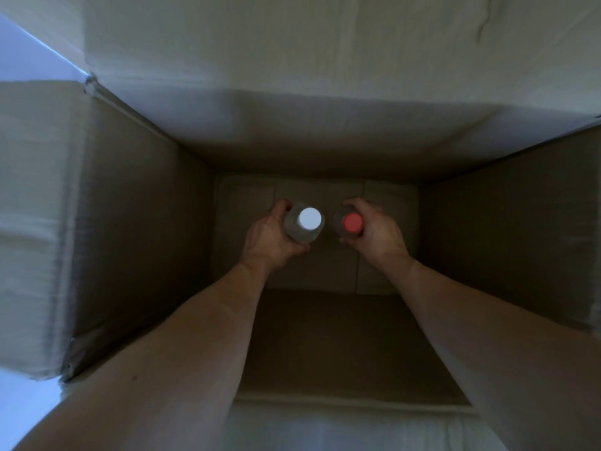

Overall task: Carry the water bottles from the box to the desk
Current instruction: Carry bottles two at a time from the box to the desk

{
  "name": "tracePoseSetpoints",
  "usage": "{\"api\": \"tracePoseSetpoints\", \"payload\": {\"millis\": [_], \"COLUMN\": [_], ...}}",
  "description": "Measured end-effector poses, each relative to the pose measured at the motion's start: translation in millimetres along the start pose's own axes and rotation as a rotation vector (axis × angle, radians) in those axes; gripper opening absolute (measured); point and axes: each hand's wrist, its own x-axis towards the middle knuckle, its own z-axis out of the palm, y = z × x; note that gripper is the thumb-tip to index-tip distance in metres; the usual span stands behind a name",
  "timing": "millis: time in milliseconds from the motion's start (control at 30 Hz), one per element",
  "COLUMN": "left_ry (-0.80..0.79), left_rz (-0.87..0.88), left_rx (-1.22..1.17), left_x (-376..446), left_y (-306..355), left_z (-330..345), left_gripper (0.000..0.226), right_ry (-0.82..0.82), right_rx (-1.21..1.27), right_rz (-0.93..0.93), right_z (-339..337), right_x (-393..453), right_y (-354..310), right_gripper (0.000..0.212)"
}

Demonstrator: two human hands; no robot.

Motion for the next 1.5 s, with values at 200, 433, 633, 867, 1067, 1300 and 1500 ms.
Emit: {"api": "tracePoseSetpoints", "payload": {"millis": [200, 433, 633, 867, 1067, 1300, 1500], "left_ry": [-0.034, -0.116, -0.164, -0.271, -0.263, -0.253, -0.312], "left_rz": [0.073, 0.085, -0.010, -0.078, -0.116, -0.168, -0.079], "left_rx": [-0.002, 0.088, -0.031, -0.319, -0.654, -0.849, -0.867], "left_x": [6, 18, -6, -66, -128, -201, -256], "left_y": [-1, -5, 4, 34, 77, 132, 190], "left_z": [-3, -15, -28, -80, -132, -182, -234], "left_gripper": [0.094, 0.094, 0.090, 0.074, 0.059, 0.063, 0.068], "right_ry": [-0.020, 0.000, -0.150, -0.264, -0.299, -0.313, -0.254], "right_rx": [-0.002, 0.039, 0.265, 0.478, 0.717, 0.959, 1.130], "right_rz": [-0.015, -0.021, 0.116, 0.140, 0.071, 0.126, 0.113], "right_z": [2, 1, -16, -66, -129, -187, -245], "right_x": [4, 6, -20, -73, -119, -184, -246], "right_y": [2, 9, 11, -14, -58, -107, -164], "right_gripper": [0.075, 0.069, 0.069, 0.060, 0.041, 0.056, 0.046]}}
